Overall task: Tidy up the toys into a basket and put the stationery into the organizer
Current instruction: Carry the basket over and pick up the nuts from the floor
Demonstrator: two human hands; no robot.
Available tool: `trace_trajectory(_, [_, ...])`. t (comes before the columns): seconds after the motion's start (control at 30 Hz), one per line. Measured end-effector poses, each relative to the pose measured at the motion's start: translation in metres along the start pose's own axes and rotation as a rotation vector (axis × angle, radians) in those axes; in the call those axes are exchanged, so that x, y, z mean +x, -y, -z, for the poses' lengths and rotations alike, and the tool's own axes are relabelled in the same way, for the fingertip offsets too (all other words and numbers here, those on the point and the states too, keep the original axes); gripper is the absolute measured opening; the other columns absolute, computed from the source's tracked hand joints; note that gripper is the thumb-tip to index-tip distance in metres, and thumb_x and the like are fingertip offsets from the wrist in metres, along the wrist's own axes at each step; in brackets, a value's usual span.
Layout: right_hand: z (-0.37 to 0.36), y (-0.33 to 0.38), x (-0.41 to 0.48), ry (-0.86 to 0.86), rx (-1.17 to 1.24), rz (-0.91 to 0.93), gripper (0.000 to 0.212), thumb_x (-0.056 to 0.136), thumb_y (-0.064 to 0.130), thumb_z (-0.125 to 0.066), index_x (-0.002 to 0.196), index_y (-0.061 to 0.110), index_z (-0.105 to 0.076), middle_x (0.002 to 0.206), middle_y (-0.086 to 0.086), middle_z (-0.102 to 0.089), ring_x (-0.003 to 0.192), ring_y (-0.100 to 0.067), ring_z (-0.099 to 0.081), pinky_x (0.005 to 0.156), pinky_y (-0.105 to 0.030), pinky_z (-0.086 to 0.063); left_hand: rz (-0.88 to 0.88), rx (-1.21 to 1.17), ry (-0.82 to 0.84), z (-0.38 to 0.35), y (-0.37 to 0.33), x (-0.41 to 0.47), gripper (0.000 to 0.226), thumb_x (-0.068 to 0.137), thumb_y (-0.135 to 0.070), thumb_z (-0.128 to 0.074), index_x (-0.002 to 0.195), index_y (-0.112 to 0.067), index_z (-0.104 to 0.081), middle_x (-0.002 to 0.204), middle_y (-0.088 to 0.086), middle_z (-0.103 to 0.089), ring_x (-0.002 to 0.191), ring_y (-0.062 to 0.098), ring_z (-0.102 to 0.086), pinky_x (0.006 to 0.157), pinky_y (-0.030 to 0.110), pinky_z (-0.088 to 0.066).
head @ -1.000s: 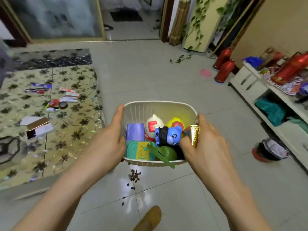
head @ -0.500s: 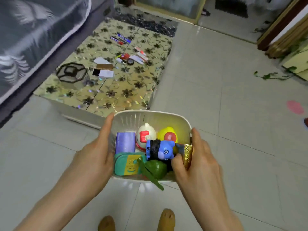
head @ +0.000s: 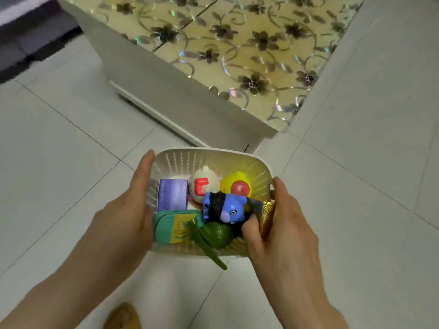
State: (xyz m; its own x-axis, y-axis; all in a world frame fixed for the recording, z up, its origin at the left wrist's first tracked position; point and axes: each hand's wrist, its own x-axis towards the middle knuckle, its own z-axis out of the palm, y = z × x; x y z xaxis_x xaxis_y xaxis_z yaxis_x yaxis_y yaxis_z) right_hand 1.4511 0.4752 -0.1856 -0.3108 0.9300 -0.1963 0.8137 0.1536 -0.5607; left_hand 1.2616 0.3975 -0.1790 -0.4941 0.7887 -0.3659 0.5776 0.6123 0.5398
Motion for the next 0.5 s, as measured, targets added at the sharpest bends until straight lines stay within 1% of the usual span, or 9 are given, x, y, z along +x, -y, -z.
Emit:
trace_trajectory(0.03, [-0.021, -0.007, 0.004, 0.024, 0.011, -0.002, 0.066, 0.09, 0.032, -0.05, 0.148, 0.034, -0.02, 0.124, 0.014, -0.047, 0.081, -0.001, -0.034, 0.067, -0.015, -0.031, 0.036, -0.013, -0.017, -0.011, 0.017, 0.007, 0.083, 0.088, -0.01, -0.039, 0.142, -0.052, 0.01, 0.072, -0.004, -0.055, 0.063, 0.01, -0.051, 0.056, 0.017, -0.036])
trace_trajectory(0.07, [-0.056, -0.017, 0.012, 0.062, 0.015, 0.028, 0.063, 0.089, 0.03, -0.05, 0.146, 0.033, -0.023, 0.118, 0.014, -0.047, 0.08, -0.003, -0.037, 0.065, -0.015, -0.034, 0.049, -0.004, 0.004, -0.031, 0.041, 0.017, 0.083, 0.088, -0.01, -0.039, 0.142, -0.05, 0.009, 0.072, -0.005, -0.054, 0.064, 0.009, -0.051, 0.056, 0.016, -0.035])
trace_trajectory(0.1, [-0.067, -0.022, 0.02, 0.07, 0.007, 0.034, 0.061, 0.089, 0.029, -0.05, 0.145, 0.032, -0.026, 0.117, 0.011, -0.05, 0.081, -0.006, -0.044, 0.064, -0.016, -0.036, 0.061, 0.015, 0.013, -0.039, 0.054, 0.025, 0.083, 0.089, -0.009, -0.039, 0.143, -0.049, 0.009, 0.07, -0.005, -0.053, 0.063, 0.009, -0.05, 0.056, 0.016, -0.034])
trace_trajectory(0.13, [-0.09, -0.028, 0.027, 0.093, 0.014, 0.038, 0.059, 0.089, 0.028, -0.05, 0.144, 0.03, -0.027, 0.117, 0.008, -0.052, 0.083, -0.011, -0.05, 0.064, -0.02, -0.039, 0.065, 0.0, -0.001, -0.053, 0.071, 0.034, 0.082, 0.089, -0.009, -0.039, 0.144, -0.047, 0.009, 0.07, -0.005, -0.052, 0.063, 0.01, -0.051, 0.056, 0.016, -0.034])
trace_trajectory(0.17, [-0.13, -0.042, 0.033, 0.128, 0.003, 0.052, 0.059, 0.09, 0.028, -0.049, 0.145, 0.028, -0.027, 0.118, 0.005, -0.053, 0.085, -0.014, -0.054, 0.066, -0.025, -0.04, 0.098, -0.007, -0.017, -0.077, 0.1, 0.044, 0.082, 0.09, -0.008, -0.039, 0.144, -0.045, 0.009, 0.07, -0.006, -0.052, 0.063, 0.01, -0.051, 0.056, 0.016, -0.035])
trace_trajectory(0.27, [-0.17, -0.058, 0.057, 0.123, -0.024, 0.065, 0.057, 0.091, 0.027, -0.05, 0.144, 0.026, -0.028, 0.123, 0.0, -0.053, 0.088, -0.024, -0.06, 0.071, -0.036, -0.05, 0.088, -0.035, 0.006, -0.108, 0.132, 0.064, 0.082, 0.09, -0.009, -0.04, 0.145, -0.043, 0.011, 0.075, -0.004, -0.055, 0.065, 0.008, -0.052, 0.057, 0.017, -0.036])
trace_trajectory(0.33, [-0.207, -0.071, 0.068, 0.128, -0.048, 0.1, 0.057, 0.091, 0.027, -0.049, 0.144, 0.025, -0.028, 0.123, -0.001, -0.052, 0.085, -0.028, -0.062, 0.071, -0.042, -0.054, 0.098, -0.058, -0.002, -0.136, 0.161, 0.076, 0.083, 0.09, -0.009, -0.039, 0.144, -0.043, 0.015, 0.078, -0.006, -0.055, 0.066, 0.006, -0.051, 0.059, 0.023, -0.037])
trace_trajectory(0.4, [-0.243, -0.088, 0.079, 0.141, -0.07, 0.119, 0.057, 0.091, 0.025, -0.05, 0.144, 0.023, -0.028, 0.122, -0.002, -0.052, 0.085, -0.029, -0.061, 0.071, -0.042, -0.054, 0.116, -0.085, -0.004, -0.163, 0.185, 0.09, 0.082, 0.091, -0.011, -0.038, 0.144, -0.043, 0.016, 0.08, -0.008, -0.053, 0.068, 0.007, -0.051, 0.064, 0.027, -0.037])
trace_trajectory(0.5, [-0.283, -0.111, 0.089, 0.161, -0.102, 0.127, 0.052, 0.089, 0.022, -0.05, 0.139, 0.02, -0.034, 0.117, -0.005, -0.055, 0.086, -0.03, -0.06, 0.071, -0.038, -0.049, 0.138, -0.116, 0.007, -0.197, 0.215, 0.104, 0.08, 0.092, -0.014, -0.038, 0.145, -0.041, 0.017, 0.103, -0.003, -0.048, 0.08, 0.017, -0.051, 0.079, 0.029, -0.036])
